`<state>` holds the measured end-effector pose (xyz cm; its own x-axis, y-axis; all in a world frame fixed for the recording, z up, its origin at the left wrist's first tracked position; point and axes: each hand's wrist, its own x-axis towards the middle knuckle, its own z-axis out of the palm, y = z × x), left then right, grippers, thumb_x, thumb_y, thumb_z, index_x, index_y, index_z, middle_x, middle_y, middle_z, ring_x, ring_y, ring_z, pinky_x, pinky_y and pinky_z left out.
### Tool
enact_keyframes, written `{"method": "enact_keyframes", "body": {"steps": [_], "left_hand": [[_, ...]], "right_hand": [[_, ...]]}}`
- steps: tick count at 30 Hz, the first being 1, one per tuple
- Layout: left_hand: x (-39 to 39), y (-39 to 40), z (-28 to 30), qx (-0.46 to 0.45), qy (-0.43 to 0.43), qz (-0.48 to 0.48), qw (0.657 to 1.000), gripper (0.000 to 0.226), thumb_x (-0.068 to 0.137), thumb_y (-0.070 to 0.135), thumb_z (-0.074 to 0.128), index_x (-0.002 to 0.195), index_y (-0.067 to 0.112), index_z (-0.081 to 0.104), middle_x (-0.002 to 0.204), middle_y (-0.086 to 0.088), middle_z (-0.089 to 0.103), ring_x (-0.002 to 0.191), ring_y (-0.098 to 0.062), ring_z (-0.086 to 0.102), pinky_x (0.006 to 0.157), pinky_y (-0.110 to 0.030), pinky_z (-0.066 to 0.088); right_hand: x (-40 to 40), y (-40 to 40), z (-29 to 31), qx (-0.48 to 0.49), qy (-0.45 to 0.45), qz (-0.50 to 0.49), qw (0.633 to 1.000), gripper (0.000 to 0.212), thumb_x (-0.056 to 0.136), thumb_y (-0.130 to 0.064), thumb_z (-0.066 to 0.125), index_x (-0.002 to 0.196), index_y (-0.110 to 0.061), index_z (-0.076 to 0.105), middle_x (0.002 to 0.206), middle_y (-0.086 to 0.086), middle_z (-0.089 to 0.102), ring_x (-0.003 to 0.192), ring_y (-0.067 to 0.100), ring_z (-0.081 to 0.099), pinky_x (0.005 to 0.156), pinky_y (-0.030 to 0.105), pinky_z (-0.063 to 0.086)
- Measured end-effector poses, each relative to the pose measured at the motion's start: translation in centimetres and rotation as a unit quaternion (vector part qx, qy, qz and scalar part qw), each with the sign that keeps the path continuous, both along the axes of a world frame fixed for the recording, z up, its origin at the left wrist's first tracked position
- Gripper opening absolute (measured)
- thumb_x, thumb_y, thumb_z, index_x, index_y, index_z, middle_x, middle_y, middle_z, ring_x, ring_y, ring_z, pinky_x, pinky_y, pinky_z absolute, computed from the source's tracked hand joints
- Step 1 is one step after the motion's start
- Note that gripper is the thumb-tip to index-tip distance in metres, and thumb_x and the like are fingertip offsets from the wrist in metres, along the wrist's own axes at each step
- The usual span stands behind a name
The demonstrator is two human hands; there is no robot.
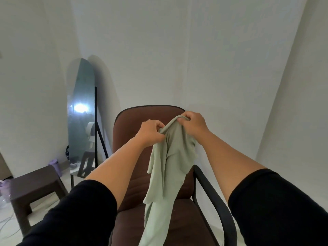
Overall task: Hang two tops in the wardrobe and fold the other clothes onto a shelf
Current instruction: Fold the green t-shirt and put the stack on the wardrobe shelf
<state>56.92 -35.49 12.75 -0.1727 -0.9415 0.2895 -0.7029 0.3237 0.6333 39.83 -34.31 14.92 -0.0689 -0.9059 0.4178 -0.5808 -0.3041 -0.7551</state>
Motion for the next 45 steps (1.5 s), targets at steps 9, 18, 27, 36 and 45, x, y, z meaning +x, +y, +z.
{"method": "enact_keyframes", "body": {"steps": [9,18,27,36,45], "left_hand": [[2.3,-0.6,0.5,-0.079,0.074,0.023,0.994,0.024,0.081,0.003,0.056,0.097,0.016,0.069,0.09,0.006,0.067,0.078,-0.003,0.056,0.068,-0.007,0.04],[3.7,-0.6,1.1,-0.079,0.118,-0.019,0.99,0.02,0.082,0.009,0.059,0.082,0.028,0.065,0.087,0.014,0.067,0.084,-0.01,0.065,0.08,-0.024,0.051],[5.9,0.4,1.0,-0.03,-0.006,-0.102,0.994,0.028,0.081,0.003,0.054,0.084,0.029,0.064,0.092,0.003,0.067,0.088,-0.02,0.066,0.083,-0.03,0.053],[7.0,1.2,-0.1,0.053,-0.069,-0.157,0.984,0.028,0.084,0.004,0.052,0.082,0.032,0.054,0.097,0.003,0.062,0.09,-0.018,0.058,0.084,-0.03,0.051],[6.0,1.5,-2.3,-0.019,-0.069,-0.035,0.997,0.02,0.082,0.027,0.071,0.077,0.025,0.052,0.086,0.002,0.064,0.08,-0.014,0.057,0.071,-0.025,0.046]], "right_hand": [[-2.9,1.4,-0.7,0.093,0.016,0.098,0.991,0.028,0.093,-0.024,0.057,0.067,-0.017,0.048,0.067,-0.004,0.046,0.06,0.008,0.043,0.055,0.019,0.034],[-4.1,1.7,-3.6,0.241,0.214,0.119,0.939,0.053,0.086,-0.033,0.067,0.132,-0.019,0.046,0.131,0.004,0.052,0.112,0.021,0.053,0.089,0.029,0.042],[-3.2,1.1,-3.1,0.178,0.399,-0.049,0.898,0.023,0.094,-0.034,0.048,0.098,-0.017,0.063,0.104,0.009,0.061,0.093,0.026,0.057,0.077,0.033,0.044],[-2.5,0.5,-0.3,0.049,0.198,-0.106,0.973,0.026,0.082,-0.003,0.041,0.062,-0.02,0.038,0.066,-0.003,0.044,0.075,0.025,0.043,0.065,0.03,0.029],[-3.1,1.7,1.7,-0.059,0.17,-0.123,0.976,0.019,0.079,-0.003,0.047,0.088,-0.013,0.061,0.09,0.005,0.064,0.088,0.027,0.055,0.084,0.04,0.042]]}}
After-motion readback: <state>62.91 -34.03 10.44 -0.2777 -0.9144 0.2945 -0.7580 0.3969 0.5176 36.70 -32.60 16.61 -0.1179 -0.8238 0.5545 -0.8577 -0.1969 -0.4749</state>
